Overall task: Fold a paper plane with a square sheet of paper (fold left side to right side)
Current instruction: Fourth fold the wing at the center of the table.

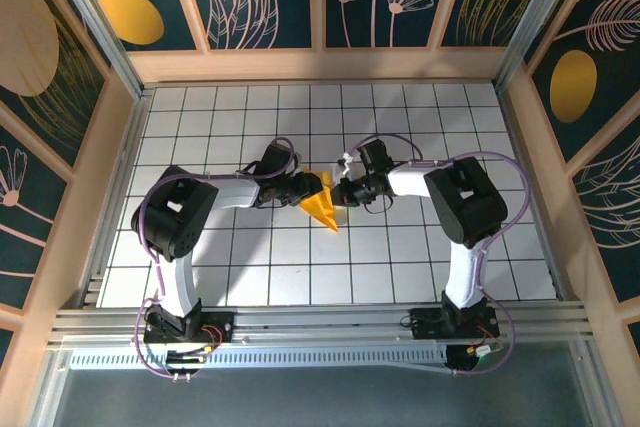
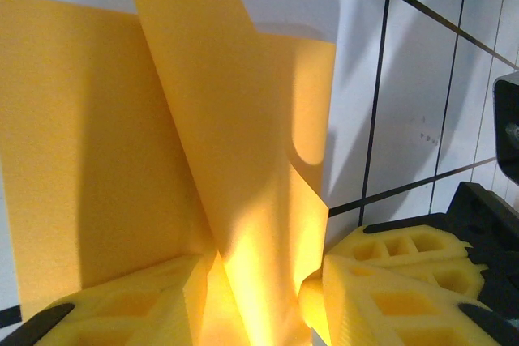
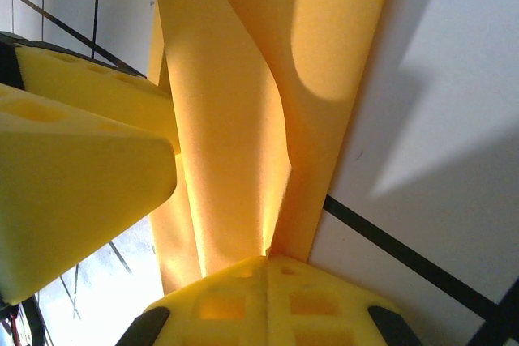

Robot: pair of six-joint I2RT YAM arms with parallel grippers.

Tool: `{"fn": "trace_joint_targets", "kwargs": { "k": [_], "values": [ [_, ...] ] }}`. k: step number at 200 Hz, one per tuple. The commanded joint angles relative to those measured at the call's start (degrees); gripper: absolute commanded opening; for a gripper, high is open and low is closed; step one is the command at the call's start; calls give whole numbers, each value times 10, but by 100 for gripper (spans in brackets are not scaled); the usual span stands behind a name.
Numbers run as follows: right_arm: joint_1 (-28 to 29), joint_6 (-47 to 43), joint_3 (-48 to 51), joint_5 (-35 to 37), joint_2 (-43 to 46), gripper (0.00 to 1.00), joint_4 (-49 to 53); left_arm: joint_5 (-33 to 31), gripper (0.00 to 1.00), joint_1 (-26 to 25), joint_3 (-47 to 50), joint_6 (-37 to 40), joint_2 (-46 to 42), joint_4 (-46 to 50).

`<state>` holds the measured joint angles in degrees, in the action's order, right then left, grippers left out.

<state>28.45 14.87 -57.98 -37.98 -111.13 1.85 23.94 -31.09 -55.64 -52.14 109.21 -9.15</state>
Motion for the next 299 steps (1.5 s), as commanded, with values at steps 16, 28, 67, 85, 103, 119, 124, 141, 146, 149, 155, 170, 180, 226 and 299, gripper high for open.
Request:
{"fn": "trace_joint_targets", "kwargs": {
  "k": [16, 28, 67, 85, 103, 119, 124, 141, 146, 149, 155, 170, 180, 226, 299],
  "values": [
    [4, -14, -1, 50, -29, 0, 41, -28, 44, 2, 3, 12, -16, 44],
    [3, -12, 0, 56, -32, 0, 43, -31, 45, 3, -16, 15, -28, 52],
    [3, -7, 4, 68, -36, 0, 48, -65, 47, 3, -34, 35, -70, 98],
    [3, -5, 5, 69, -34, 0, 46, -70, 41, 3, -35, 43, -84, 103],
    [4, -4, 5, 70, -33, 0, 45, -39, 26, 3, -33, 43, -76, 80],
    [4, -5, 4, 73, -32, 0, 47, 2, 14, 2, -35, 38, -55, 48],
    [4, -4, 4, 74, -31, 0, 47, 15, 12, 2, -36, 36, -47, 38],
    [4, -4, 5, 75, -31, 0, 47, 47, 7, 3, -45, 35, -21, 20],
    [4, -4, 5, 75, -31, 0, 46, 55, 6, 2, -48, 37, -14, 17],
    [4, -4, 5, 75, -30, 0, 46, 58, 5, 2, -50, 37, -9, 16],
    [4, -4, 6, 75, -31, 0, 46, 64, 4, 2, -53, 38, -1, 14],
    [4, -3, 6, 76, -31, 0, 46, 74, 3, 2, -57, 41, 14, 7],
    [5, -2, 6, 76, -31, 0, 46, 74, 3, 2, -60, 43, 23, 9],
    [5, -8, 5, 86, -30, 0, 57, 56, 2, 2, -59, 54, 49, 19],
    [5, -13, 4, 82, -24, 0, 61, 16, 0, 2, -43, 64, 77, 43]
  ]
}}
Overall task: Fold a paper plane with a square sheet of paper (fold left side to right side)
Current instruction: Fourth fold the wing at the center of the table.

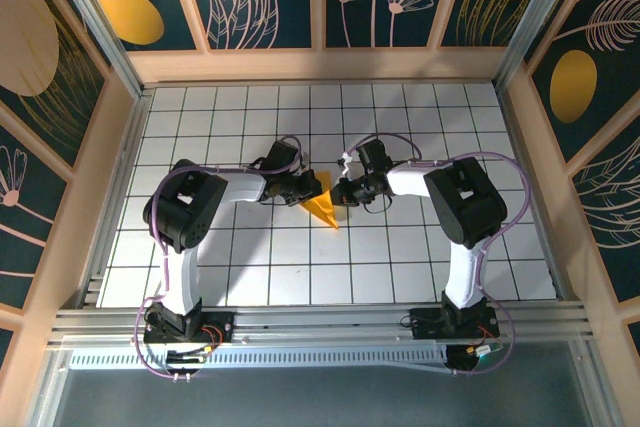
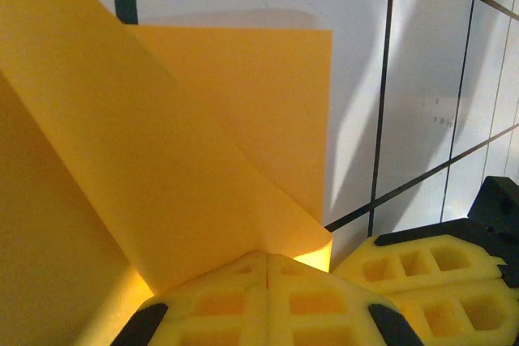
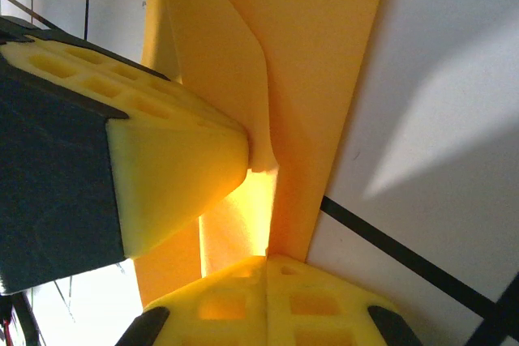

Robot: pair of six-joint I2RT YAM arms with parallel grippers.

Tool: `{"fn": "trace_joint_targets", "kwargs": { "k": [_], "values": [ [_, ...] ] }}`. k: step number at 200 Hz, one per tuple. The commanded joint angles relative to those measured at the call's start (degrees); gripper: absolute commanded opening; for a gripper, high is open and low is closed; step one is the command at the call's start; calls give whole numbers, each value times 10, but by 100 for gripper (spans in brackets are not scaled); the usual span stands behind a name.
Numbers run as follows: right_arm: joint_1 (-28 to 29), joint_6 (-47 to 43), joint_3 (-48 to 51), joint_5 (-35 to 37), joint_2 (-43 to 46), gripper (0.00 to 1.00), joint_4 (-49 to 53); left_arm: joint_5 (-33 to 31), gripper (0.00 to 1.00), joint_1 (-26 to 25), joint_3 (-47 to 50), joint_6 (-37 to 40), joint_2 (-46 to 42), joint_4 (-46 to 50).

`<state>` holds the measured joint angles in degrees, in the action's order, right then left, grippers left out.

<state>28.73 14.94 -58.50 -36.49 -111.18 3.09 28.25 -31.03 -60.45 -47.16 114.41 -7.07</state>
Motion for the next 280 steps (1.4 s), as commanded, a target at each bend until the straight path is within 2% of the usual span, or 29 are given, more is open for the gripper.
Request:
{"fn": "trace_joint_targets", "kwargs": {
  "k": [1, 49, 90, 125, 137, 163, 197, 238, 280],
  "values": [
    [2, -14, 9, 67, -23, 0, 49, -28, 0, 1, 5, 14, 25, 22],
    [-3, -7, -6, 41, 12, 0, 52, -42, 0, 2, 30, 19, 23, 28],
    [-9, -2, -24, 29, 58, 19, 70, -49, 0, 1, 39, 20, 26, 30],
    [-20, -12, -12, 26, 106, 26, 94, -50, 0, 1, 40, 20, 26, 29],
    [-23, -16, 0, -1, 121, 21, 92, -51, 0, 1, 40, 20, 25, 29],
    [-17, -5, 39, -98, 132, 0, 55, -51, 0, 1, 40, 20, 24, 29],
    [13, 31, 90, -158, 118, 0, -18, -51, 0, 2, 41, 18, 22, 26],
    [23, 55, 119, -156, 97, 0, -68, -52, 0, 1, 39, 18, 22, 28],
    [23, 52, 120, -152, 78, 0, -67, -53, 0, 2, 39, 17, 22, 28]
  ]
}}
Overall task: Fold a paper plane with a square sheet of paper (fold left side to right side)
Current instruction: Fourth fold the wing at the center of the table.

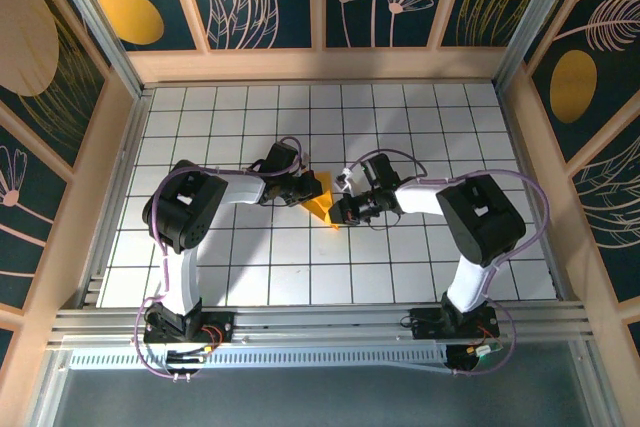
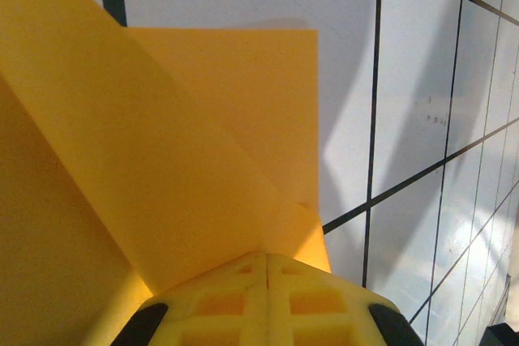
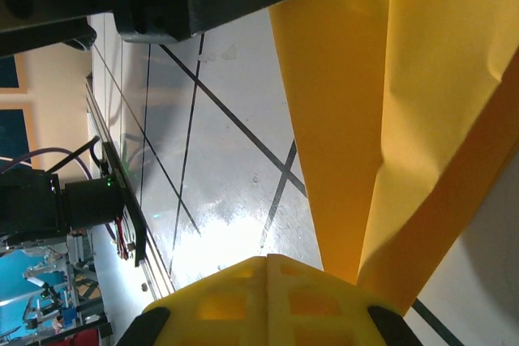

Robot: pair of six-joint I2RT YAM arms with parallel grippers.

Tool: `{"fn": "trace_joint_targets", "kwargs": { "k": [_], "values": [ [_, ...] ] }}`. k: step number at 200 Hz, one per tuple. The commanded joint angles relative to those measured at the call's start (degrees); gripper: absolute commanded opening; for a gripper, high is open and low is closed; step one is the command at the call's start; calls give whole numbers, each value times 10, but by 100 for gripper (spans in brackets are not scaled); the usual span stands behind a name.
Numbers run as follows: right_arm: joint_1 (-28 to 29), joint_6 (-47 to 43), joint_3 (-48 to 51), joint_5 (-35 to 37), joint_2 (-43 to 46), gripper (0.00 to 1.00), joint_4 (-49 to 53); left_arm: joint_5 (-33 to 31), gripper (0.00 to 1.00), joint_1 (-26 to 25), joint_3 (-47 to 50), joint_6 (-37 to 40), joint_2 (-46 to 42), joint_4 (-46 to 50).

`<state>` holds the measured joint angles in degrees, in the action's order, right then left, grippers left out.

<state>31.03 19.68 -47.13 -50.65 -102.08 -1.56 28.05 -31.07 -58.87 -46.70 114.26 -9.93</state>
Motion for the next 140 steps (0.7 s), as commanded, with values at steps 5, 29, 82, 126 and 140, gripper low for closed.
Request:
{"fn": "trace_joint_targets", "kwargs": {
  "k": [5, 29, 82, 126, 140],
  "values": [
    [0, 4, 8, -10, -14, 0, -19, -51, 0, 2, 23, 13, 24, 56],
    [0, 2, 15, -5, -20, 0, -20, -52, 0, 2, 21, 13, 24, 58],
    [12, 4, 25, 0, -28, 0, -25, -52, 0, 3, 17, 12, 25, 60],
    [16, 4, 27, 5, -31, 0, -26, -53, 0, 3, 18, 13, 25, 61],
    [17, 5, 27, 9, -32, 0, -24, -53, 0, 2, 18, 13, 24, 61]
  ]
}}
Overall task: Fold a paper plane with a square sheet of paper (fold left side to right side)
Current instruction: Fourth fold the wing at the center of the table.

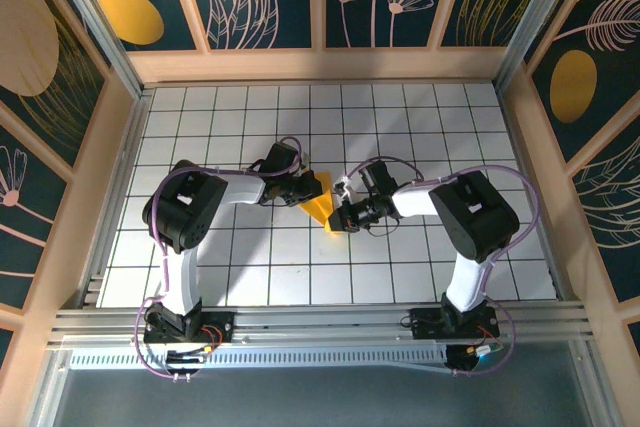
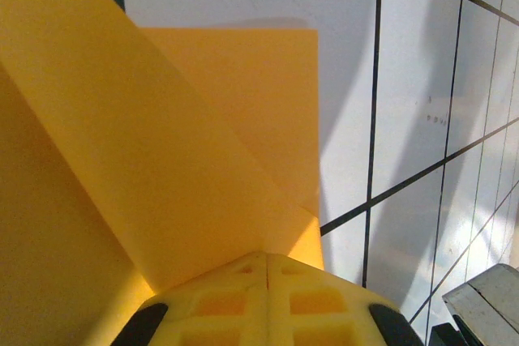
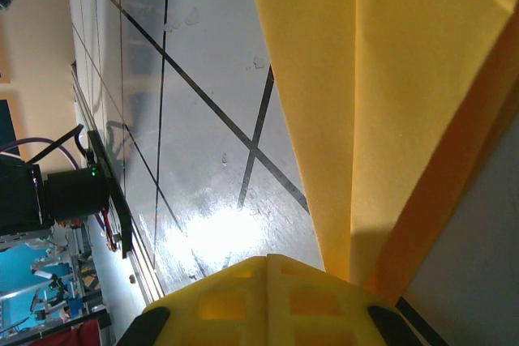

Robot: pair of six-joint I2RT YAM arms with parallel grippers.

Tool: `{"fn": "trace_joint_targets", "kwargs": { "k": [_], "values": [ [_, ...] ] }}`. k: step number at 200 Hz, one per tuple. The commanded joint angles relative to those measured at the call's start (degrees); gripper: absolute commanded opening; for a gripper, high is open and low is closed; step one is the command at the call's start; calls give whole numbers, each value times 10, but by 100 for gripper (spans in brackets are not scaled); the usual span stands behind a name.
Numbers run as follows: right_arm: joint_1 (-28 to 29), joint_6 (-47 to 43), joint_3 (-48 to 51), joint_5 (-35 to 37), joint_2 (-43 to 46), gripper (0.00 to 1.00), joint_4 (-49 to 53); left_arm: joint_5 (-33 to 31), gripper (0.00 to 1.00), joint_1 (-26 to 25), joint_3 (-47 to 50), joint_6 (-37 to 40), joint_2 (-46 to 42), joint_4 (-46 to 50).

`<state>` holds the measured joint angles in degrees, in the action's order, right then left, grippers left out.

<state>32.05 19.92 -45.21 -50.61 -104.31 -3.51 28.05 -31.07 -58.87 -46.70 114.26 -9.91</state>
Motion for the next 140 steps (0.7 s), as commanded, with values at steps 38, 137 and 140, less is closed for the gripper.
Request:
{"fn": "trace_joint_targets", "kwargs": {
  "k": [38, 137, 140],
  "values": [
    [7, -3, 8, 23, -9, 0, 8, -55, 0, 2, 17, 11, 26, 60],
    [7, -8, 12, 43, -7, 0, 26, -59, 0, 2, 15, 10, 28, 64],
    [7, -9, 12, 44, -6, 0, 28, -59, 0, 2, 15, 11, 28, 64]
  ]
}}
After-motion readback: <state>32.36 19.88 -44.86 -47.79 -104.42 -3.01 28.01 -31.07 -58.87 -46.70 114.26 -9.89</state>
